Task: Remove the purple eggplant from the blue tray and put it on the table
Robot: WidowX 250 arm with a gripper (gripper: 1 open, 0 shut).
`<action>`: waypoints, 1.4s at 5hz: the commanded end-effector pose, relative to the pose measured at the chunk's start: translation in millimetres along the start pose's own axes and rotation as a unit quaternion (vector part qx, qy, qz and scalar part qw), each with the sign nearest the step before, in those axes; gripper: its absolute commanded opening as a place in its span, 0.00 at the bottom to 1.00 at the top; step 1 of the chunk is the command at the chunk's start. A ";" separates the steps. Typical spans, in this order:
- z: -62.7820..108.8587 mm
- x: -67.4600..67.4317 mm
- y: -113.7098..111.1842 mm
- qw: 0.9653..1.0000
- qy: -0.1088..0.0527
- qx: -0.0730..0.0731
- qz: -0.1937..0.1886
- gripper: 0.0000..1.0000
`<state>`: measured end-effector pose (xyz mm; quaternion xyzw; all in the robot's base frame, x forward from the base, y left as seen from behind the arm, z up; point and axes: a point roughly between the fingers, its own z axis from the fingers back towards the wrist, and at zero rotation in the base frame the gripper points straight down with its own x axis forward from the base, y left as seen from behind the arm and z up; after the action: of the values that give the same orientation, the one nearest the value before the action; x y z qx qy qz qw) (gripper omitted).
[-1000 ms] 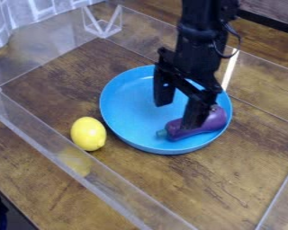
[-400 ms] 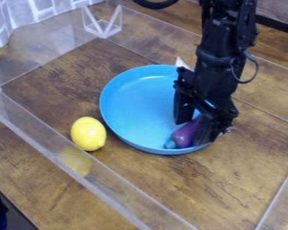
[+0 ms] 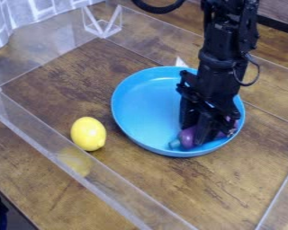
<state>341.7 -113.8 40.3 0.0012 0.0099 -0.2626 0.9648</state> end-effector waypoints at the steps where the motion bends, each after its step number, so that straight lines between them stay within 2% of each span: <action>1: 10.9 9.4 13.3 1.000 -0.024 0.004 0.012 0.00; 4: 4.4 15.2 30.0 0.999 -0.023 0.000 0.029 0.00; 7: -6.3 19.8 48.8 0.999 -0.016 -0.004 0.045 0.00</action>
<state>379.1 -95.4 34.7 -0.0089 -0.0015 -0.2252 0.9743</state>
